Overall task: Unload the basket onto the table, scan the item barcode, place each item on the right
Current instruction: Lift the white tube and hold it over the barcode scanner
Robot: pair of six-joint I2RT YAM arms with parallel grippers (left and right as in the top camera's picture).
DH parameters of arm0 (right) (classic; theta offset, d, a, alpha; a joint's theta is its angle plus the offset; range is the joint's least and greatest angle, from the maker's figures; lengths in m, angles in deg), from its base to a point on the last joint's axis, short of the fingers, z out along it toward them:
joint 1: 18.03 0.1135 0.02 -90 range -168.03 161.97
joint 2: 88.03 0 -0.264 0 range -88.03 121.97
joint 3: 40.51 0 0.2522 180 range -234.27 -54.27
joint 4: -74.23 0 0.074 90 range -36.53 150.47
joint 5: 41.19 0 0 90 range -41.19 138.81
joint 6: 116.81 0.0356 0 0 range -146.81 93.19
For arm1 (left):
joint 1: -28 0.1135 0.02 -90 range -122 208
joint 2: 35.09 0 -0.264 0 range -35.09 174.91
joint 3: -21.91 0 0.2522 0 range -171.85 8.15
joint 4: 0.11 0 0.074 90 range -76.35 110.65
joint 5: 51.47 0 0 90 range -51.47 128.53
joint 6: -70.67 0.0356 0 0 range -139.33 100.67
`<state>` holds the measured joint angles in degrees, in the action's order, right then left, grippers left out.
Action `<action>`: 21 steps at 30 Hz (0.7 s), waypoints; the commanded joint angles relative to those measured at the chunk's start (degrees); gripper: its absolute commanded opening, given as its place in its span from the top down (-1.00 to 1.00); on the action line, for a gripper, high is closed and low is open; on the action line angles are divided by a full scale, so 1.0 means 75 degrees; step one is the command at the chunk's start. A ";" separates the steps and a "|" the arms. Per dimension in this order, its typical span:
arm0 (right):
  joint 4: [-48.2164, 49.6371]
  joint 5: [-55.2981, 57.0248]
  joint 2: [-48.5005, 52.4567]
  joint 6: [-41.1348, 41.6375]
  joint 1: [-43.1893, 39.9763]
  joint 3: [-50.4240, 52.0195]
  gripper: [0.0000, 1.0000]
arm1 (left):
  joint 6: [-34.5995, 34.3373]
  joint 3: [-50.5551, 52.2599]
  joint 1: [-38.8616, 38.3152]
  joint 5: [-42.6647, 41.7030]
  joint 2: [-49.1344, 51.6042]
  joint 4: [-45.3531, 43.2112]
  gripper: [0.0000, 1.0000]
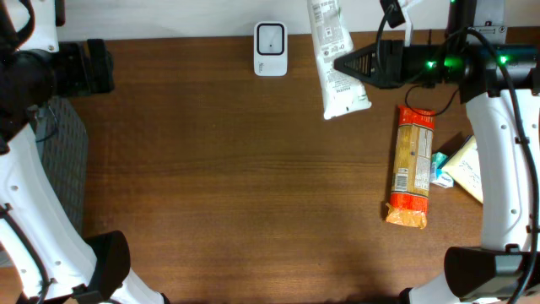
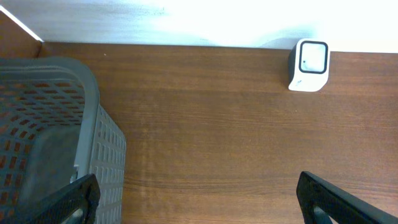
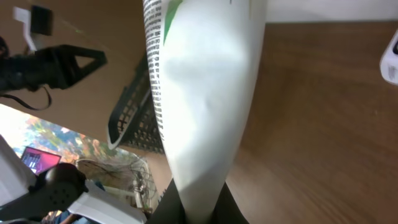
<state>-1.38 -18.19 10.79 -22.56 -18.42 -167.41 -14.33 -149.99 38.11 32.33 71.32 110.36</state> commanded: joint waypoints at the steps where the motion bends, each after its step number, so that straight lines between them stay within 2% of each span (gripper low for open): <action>1: 0.0548 -0.0493 -0.0242 0.0306 0.0052 -0.0175 0.92 | 0.0093 -0.0020 0.0041 -0.0058 -0.0006 0.0000 -0.98; 3: 0.0962 0.1020 -0.0242 0.0673 0.0402 -0.0175 0.92 | 0.0093 -0.0020 0.0041 -0.0058 -0.0006 0.0000 -0.98; 5: 0.1221 0.4316 -0.0242 0.0691 0.1326 -0.0175 0.92 | 0.0093 -0.0020 0.0041 -0.0058 -0.0006 -0.0003 -0.98; 7: 0.1297 0.6624 -0.0143 0.0458 0.2025 -0.0175 0.92 | 0.0093 -0.0020 0.0041 -0.0058 -0.0006 0.0000 -0.98; 9: 0.1816 0.9739 0.0280 -0.0067 0.2940 -0.0175 0.92 | 0.0093 -0.0020 0.0041 -0.0058 -0.0006 0.0000 -0.98; 10: 0.2192 1.0736 0.0574 -0.0428 0.3220 -0.0175 0.92 | 0.0096 -0.0020 0.0041 -0.0058 -0.0006 0.0000 -0.98; 12: 0.3182 1.1768 0.1381 -0.1515 0.3570 -0.0175 0.92 | 0.0093 -0.0020 0.0041 -0.0058 -0.0006 -0.0003 -0.98; 14: 0.4022 1.2234 0.2078 -0.2124 0.3652 -0.0175 0.92 | 0.0093 -0.0020 0.0041 -0.0058 -0.0006 0.0000 -0.98; 19: 0.5581 1.2380 0.3762 -0.4354 0.3652 -0.0175 0.92 | 0.0096 -0.0020 0.0041 -0.0058 -0.0006 0.0000 -0.98; 21: 0.6344 1.3129 0.4436 -0.4998 0.3652 -0.0175 0.92 | 0.0093 -0.0020 0.0041 -0.0058 -0.0006 -0.0003 -0.98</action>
<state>40.79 72.80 41.19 -52.13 8.58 -167.39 -14.33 -149.99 38.11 32.33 71.32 110.34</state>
